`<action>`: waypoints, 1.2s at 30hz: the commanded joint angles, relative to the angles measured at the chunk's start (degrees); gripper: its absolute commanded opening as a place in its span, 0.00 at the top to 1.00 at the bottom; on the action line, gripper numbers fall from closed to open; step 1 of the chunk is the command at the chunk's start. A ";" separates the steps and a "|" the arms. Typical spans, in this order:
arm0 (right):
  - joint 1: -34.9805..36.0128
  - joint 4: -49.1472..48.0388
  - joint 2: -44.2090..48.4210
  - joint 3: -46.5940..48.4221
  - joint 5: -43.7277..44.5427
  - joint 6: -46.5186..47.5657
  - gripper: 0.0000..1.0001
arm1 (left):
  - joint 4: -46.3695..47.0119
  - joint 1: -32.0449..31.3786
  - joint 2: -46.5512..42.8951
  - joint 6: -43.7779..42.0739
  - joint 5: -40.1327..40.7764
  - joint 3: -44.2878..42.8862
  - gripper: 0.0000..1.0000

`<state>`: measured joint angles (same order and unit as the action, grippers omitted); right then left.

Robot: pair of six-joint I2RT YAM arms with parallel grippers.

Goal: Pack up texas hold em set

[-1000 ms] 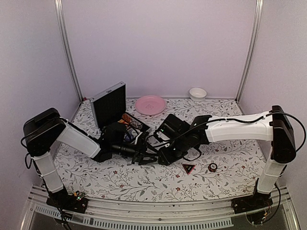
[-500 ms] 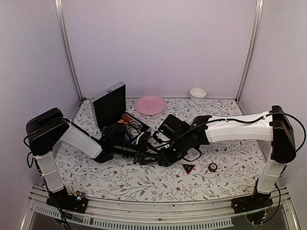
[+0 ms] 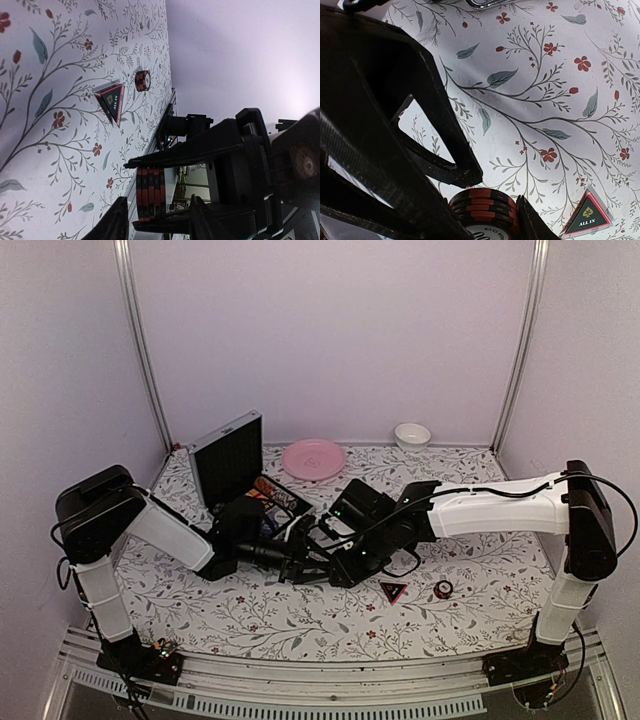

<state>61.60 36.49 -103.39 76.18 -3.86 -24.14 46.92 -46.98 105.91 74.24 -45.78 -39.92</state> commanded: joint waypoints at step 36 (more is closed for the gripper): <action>0.62 -5.58 4.18 -2.44 -3.07 12.00 0.75 | -2.88 -0.93 1.63 -3.29 -7.46 -2.66 0.49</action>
<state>61.87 33.93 -100.51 73.80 -6.63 -13.04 45.21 -46.98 108.03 72.71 -51.11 -41.28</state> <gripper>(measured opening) 0.389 0.508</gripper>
